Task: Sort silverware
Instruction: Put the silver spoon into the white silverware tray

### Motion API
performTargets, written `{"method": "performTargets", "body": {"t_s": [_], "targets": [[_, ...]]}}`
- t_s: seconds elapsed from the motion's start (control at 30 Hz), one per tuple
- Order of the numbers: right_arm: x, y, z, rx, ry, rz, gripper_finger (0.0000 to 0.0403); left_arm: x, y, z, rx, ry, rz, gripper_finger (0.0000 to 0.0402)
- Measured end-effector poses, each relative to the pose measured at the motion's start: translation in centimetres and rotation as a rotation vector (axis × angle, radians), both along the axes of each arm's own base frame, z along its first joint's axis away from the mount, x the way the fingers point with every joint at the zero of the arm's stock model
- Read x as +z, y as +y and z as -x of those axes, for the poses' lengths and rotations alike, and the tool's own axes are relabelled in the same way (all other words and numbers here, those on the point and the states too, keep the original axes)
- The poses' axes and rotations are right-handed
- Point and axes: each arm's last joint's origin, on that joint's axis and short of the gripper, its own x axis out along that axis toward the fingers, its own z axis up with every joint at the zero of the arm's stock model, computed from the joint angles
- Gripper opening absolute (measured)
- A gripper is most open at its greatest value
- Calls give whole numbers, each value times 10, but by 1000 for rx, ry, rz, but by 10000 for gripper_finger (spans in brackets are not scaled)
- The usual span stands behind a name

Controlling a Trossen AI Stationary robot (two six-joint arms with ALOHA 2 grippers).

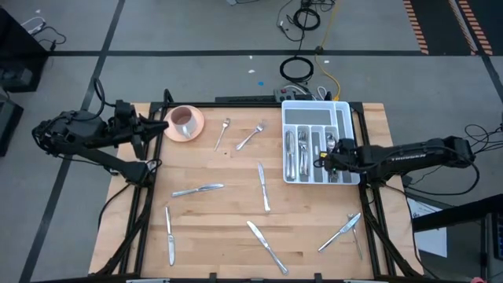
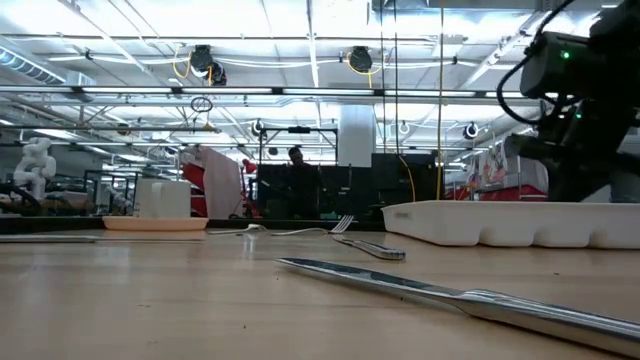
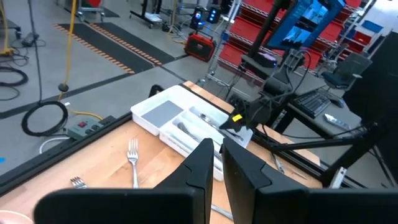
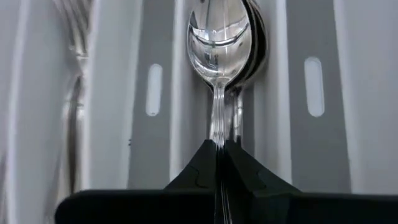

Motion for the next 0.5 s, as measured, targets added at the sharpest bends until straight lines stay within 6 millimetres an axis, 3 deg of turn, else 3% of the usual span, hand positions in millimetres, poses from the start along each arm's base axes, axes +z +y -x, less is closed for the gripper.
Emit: {"method": "performTargets", "body": {"t_s": [0.3,0.5], "targets": [[-17,0,3,-19,-40,-18,3,0,0,0,9,0,-4,41],[-17,1,3,-39,-44,-32,53,0,0,0,9,0,-4,41]]}}
